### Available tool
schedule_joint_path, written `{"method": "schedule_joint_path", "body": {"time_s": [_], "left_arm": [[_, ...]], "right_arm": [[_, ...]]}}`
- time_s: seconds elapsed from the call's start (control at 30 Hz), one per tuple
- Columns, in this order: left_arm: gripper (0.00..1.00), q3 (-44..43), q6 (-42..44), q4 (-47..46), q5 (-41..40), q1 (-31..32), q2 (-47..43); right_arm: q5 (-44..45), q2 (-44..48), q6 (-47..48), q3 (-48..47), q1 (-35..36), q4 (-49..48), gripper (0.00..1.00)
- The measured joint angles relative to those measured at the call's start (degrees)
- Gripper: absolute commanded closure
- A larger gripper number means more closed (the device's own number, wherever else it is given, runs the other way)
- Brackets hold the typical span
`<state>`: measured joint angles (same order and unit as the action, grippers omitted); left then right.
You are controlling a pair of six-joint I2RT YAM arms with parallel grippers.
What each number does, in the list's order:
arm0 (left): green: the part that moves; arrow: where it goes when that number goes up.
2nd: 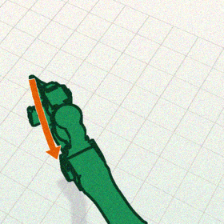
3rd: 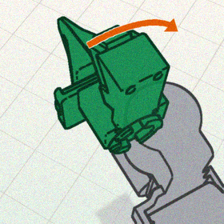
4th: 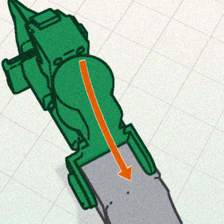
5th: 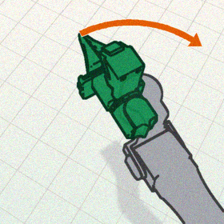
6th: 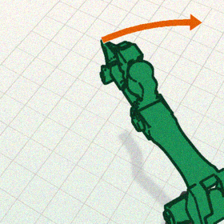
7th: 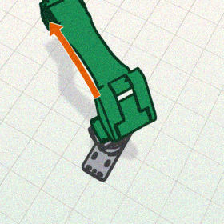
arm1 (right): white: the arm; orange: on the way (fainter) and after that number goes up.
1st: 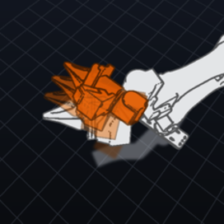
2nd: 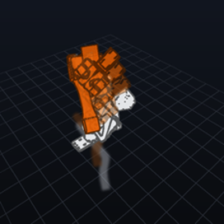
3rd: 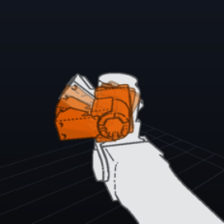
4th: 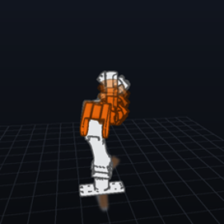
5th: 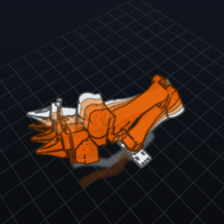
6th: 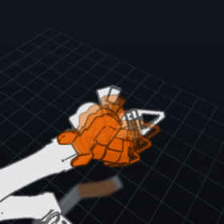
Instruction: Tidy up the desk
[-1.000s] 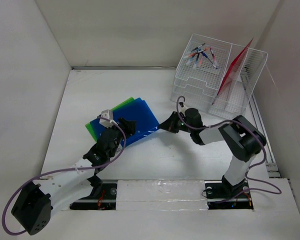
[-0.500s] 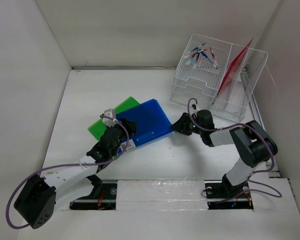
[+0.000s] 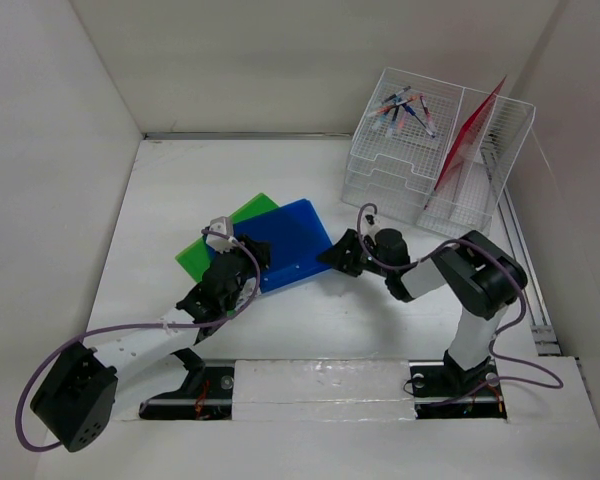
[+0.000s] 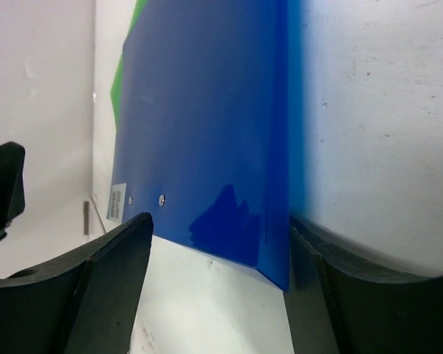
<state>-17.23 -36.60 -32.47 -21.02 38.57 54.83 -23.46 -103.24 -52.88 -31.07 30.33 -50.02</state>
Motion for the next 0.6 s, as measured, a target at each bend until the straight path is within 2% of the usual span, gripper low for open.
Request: {"method": "schedule_joint_path", "body": {"time_s": [0.07, 0.17, 0.27, 0.33, 0.5, 0.6], "left_arm": [[0.74, 0.0, 0.4, -0.7, 0.1, 0.0, -0.1], [0.74, 0.0, 0.9, -1.4, 0.2, 0.0, -0.2], [0.74, 0.0, 1.2, -1.8, 0.7, -0.1, -0.2], [0.74, 0.4, 1.3, -2.0, 0.9, 0.0, -0.4], [0.74, 0.8, 1.7, -2.0, 1.6, 0.0, -1.5], [0.74, 0.8, 1.9, -2.0, 2.0, -0.1, -2.9]], "right_arm": [[1.2, -1.8, -2.4, 0.7, 0.5, -4.2, 0.32], [3.2, -5.6, -6.4, 2.0, 0.9, -11.8, 0.43], [4.4, -10.0, -10.6, 3.2, 0.7, -19.4, 0.6], [4.6, -11.9, -13.0, 3.3, 0.5, -23.1, 0.66], [5.7, -13.0, -15.1, 3.3, 0.1, -24.2, 0.86], [6.4, -10.5, -14.9, 3.3, -0.1, -22.9, 0.95]]}}
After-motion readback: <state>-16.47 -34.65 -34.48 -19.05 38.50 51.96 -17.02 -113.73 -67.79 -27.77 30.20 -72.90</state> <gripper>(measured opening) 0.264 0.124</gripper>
